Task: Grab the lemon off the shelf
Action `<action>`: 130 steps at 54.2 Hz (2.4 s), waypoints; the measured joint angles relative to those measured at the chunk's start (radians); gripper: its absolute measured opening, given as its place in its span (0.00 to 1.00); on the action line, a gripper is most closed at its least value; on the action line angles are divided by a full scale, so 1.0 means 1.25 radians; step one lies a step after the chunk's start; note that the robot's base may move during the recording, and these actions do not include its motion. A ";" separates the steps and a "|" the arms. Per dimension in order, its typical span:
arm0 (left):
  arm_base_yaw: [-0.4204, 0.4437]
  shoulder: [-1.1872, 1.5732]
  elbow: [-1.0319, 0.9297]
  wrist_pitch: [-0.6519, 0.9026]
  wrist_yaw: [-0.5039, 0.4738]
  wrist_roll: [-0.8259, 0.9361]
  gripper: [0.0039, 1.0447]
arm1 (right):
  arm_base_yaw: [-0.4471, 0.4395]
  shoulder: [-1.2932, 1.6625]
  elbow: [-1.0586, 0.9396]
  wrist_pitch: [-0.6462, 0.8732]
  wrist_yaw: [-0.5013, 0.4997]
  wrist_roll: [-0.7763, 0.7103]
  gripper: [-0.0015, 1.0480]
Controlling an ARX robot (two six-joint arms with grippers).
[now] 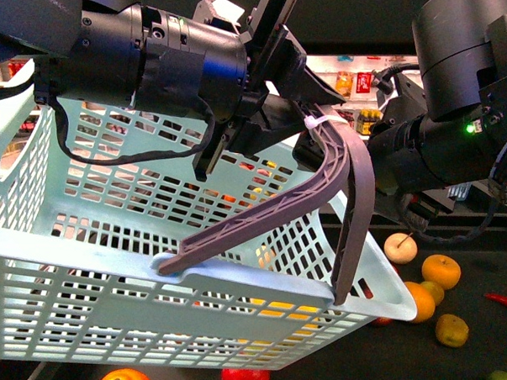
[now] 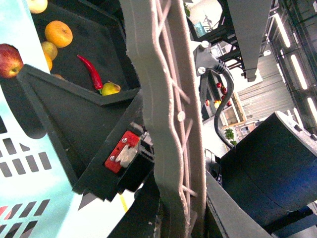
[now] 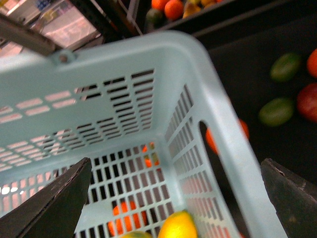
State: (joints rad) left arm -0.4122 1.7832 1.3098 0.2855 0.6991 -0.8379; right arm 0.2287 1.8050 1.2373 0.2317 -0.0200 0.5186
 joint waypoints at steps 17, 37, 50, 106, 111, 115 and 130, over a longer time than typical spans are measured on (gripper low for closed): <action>0.001 0.000 0.000 0.000 -0.011 0.003 0.11 | -0.093 -0.271 -0.206 0.139 0.066 -0.269 0.98; 0.000 0.000 0.000 0.000 -0.008 0.002 0.11 | -0.186 -0.767 -0.566 0.060 0.041 -0.419 0.87; 0.002 0.000 0.000 0.000 -0.011 0.001 0.11 | -0.183 -1.194 -0.791 -0.193 0.016 -0.418 0.52; 0.001 0.001 0.000 0.000 -0.009 0.002 0.11 | -0.182 -1.438 -0.977 -0.187 0.016 -0.418 0.15; 0.000 0.001 0.000 0.000 -0.009 0.002 0.11 | -0.182 -1.438 -0.977 -0.187 0.016 -0.418 0.28; 0.000 0.001 0.000 0.000 -0.009 0.002 0.11 | -0.182 -1.438 -0.977 -0.187 0.016 -0.418 0.40; 0.001 0.001 0.000 0.000 -0.009 0.002 0.11 | -0.182 -1.438 -0.977 -0.187 0.016 -0.418 0.83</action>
State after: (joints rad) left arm -0.4114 1.7847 1.3098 0.2852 0.6880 -0.8352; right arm 0.0006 0.0071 0.0154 -0.0021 -0.0006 -0.0036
